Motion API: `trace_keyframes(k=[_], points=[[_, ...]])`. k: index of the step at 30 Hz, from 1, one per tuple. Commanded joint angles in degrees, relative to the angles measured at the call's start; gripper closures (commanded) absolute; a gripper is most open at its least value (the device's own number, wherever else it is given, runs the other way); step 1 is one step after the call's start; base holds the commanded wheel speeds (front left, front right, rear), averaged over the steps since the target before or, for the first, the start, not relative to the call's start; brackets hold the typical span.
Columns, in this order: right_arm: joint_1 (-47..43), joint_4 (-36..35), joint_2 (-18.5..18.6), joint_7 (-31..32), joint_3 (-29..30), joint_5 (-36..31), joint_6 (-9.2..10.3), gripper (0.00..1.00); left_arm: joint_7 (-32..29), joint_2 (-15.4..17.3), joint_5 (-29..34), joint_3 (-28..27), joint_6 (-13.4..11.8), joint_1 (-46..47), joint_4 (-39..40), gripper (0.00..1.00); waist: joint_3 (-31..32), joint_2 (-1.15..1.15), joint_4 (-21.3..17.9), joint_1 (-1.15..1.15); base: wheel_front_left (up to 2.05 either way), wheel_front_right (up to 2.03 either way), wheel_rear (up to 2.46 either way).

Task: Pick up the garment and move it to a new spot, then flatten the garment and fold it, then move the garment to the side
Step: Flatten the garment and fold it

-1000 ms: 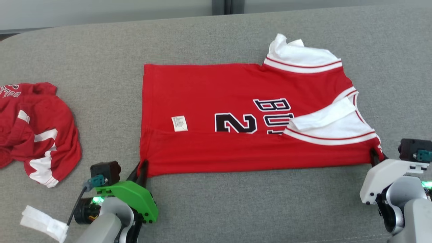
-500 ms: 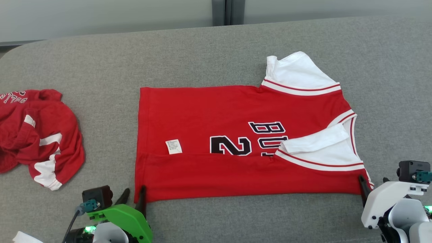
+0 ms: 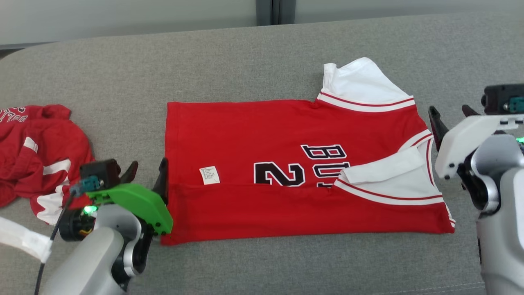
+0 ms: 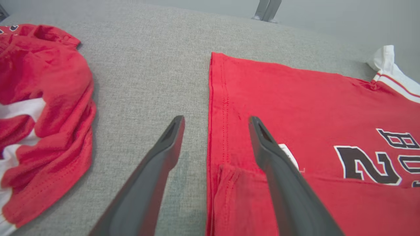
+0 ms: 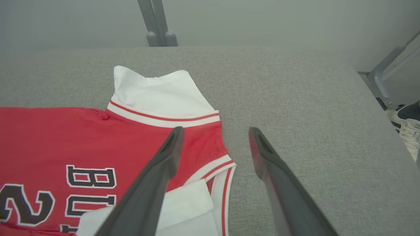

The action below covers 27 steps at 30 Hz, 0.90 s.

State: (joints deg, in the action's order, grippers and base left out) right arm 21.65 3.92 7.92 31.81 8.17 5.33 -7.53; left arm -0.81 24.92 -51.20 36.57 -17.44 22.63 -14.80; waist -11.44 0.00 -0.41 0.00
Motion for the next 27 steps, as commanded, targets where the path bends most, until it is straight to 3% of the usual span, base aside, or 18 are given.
trace_keyframes(k=[1,7,13,27], points=[[2.7,1.9,0.8,0.6,-0.6,1.4,0.08,0.00,-0.8,-0.6,0.2,0.0,0.6,2.5,-1.0,0.00,-1.9,0.00,0.3,0.00,0.00,0.00,0.00],[16.7,12.0,4.4,1.9,-5.2,7.0,0.07,0.00,-4.1,-3.2,0.3,0.3,3.0,12.9,-7.5,0.00,-8.1,0.00,0.5,0.00,0.00,0.00,0.00],[28.9,21.2,6.8,1.4,-9.6,7.4,0.06,0.00,-6.0,-5.2,1.1,1.0,5.5,22.3,-14.4,0.00,-14.3,0.00,0.8,0.00,0.00,0.00,0.00],[40.6,34.9,8.3,-1.4,-15.8,9.1,0.06,0.00,-5.7,-8.5,2.3,2.3,8.7,30.3,-24.4,0.00,-20.0,0.00,2.4,0.00,0.00,0.00,0.00]])
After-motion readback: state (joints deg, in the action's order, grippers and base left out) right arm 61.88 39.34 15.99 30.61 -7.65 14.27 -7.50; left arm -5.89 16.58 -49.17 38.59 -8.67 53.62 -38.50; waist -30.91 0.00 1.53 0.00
